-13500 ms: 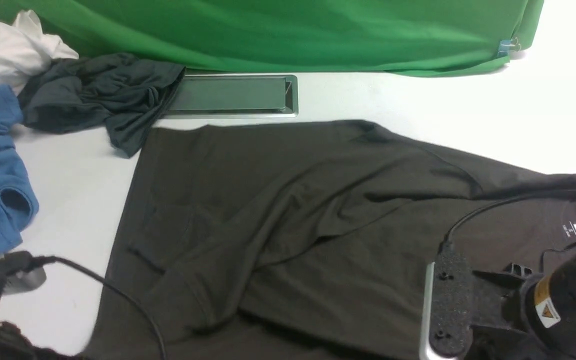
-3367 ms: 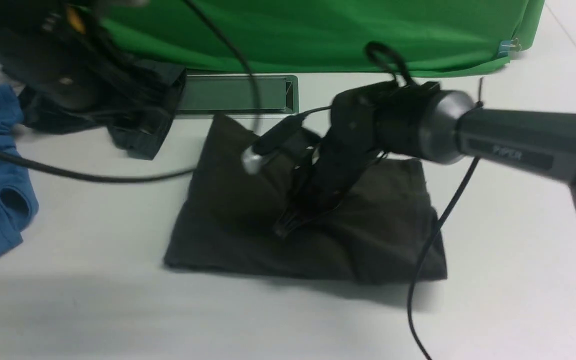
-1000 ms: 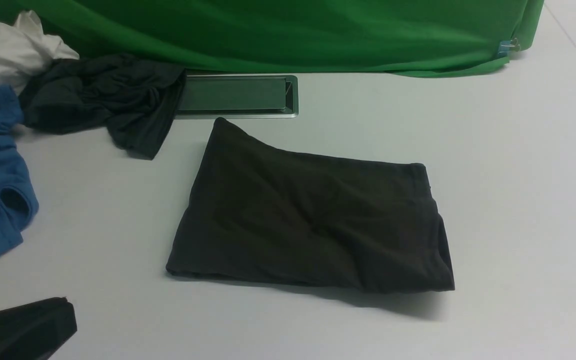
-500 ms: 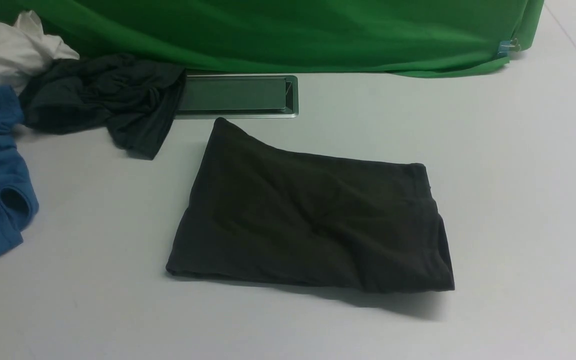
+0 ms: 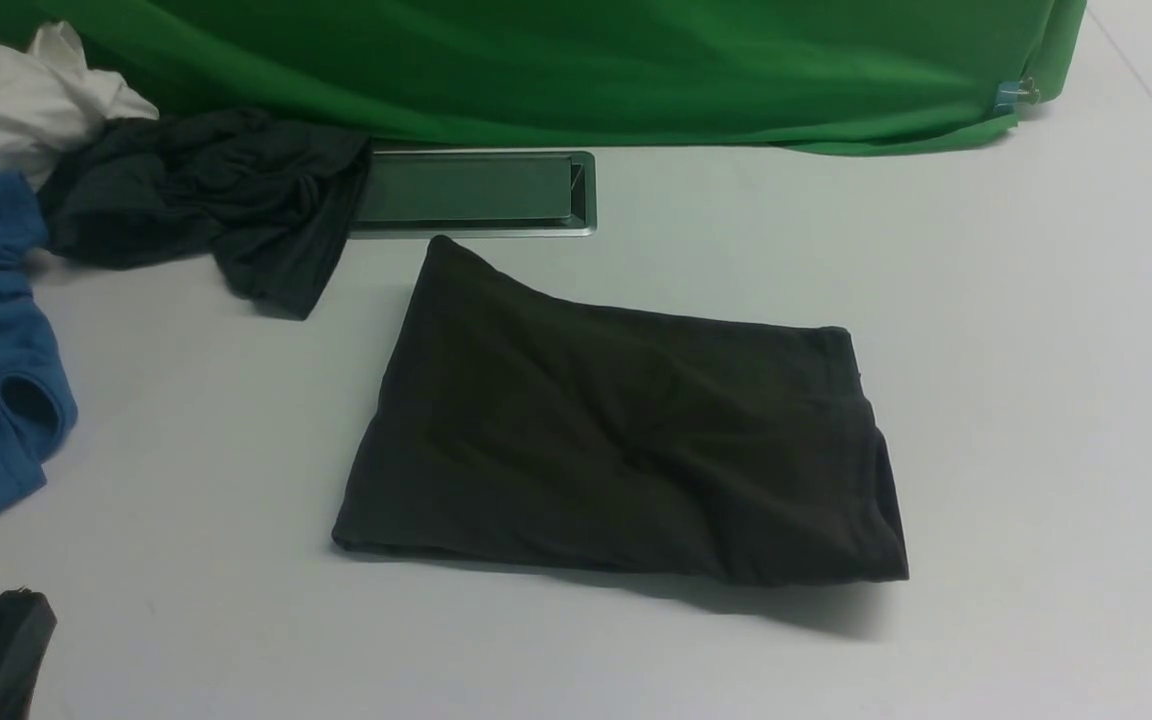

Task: Fold a long-sleeved shirt on a white desktop.

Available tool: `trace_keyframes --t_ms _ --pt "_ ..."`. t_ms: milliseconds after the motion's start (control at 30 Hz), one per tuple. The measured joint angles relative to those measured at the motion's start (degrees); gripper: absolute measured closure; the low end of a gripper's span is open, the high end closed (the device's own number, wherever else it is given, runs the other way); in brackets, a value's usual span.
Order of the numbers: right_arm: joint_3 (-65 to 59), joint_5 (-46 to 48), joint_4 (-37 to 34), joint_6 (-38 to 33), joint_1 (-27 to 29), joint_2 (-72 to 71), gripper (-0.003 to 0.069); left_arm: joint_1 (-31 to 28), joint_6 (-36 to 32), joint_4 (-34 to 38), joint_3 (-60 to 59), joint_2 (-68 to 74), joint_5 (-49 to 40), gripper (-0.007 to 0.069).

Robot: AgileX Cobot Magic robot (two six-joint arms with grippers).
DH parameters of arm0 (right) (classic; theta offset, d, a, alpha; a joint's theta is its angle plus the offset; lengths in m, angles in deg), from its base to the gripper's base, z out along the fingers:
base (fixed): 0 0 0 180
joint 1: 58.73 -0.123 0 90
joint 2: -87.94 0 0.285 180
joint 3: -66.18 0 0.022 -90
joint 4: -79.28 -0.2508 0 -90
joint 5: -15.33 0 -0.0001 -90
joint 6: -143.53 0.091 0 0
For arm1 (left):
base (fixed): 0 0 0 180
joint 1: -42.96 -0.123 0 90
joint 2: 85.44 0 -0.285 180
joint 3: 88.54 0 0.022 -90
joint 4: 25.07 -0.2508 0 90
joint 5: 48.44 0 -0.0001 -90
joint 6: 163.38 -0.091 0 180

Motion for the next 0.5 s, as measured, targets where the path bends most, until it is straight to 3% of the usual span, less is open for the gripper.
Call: trace_keyframes --t_ms 500 --pt "0.0 0.0 0.0 0.1 0.0 0.0 0.0421 0.0 1.6 -2.2 0.0 0.0 0.3 0.0606"
